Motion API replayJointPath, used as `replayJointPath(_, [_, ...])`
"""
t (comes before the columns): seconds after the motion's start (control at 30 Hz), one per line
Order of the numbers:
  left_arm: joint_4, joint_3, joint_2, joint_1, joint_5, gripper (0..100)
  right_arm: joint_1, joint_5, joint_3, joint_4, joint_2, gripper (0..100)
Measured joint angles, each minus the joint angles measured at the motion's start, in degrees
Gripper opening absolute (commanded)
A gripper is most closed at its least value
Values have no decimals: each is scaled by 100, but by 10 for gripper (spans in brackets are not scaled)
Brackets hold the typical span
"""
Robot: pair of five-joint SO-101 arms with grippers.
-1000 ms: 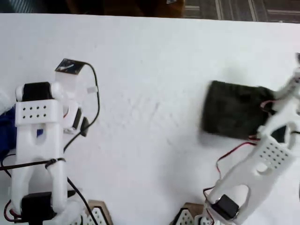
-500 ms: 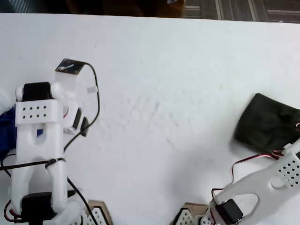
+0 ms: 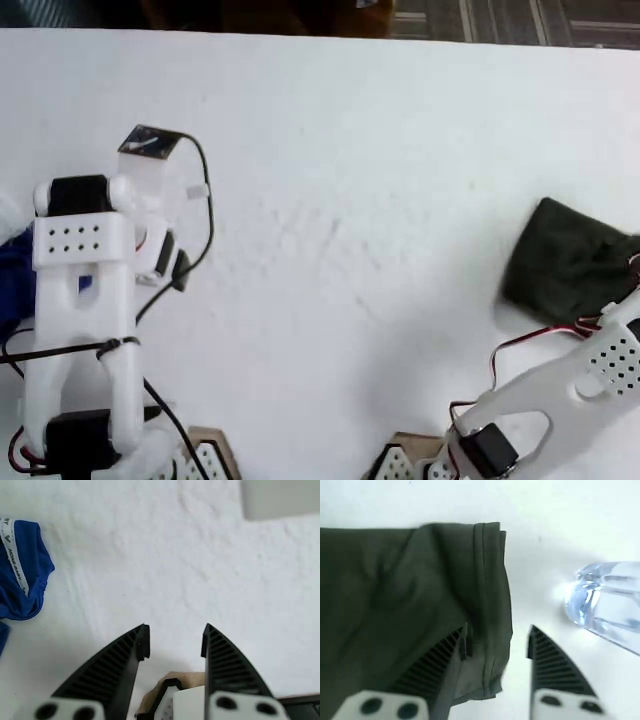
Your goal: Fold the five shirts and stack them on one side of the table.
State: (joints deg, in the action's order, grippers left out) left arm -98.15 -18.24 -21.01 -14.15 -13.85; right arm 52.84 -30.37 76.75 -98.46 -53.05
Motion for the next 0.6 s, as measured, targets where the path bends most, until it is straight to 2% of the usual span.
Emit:
replayJointPath(0.2, [0, 0, 0, 9, 0, 191, 9, 0, 809, -70, 0, 380])
replayJointPath(0.37, [0, 0, 0, -88, -343, 193, 9, 0, 1530, -176, 0, 380])
replayJointPath(0.47, [26, 325, 0, -615, -378, 194, -9, 0, 1653, -176, 35, 381])
replayJointPath(0.6, [167, 1143, 0, -1653, -378, 195, -229, 0, 1644, -176, 466, 380])
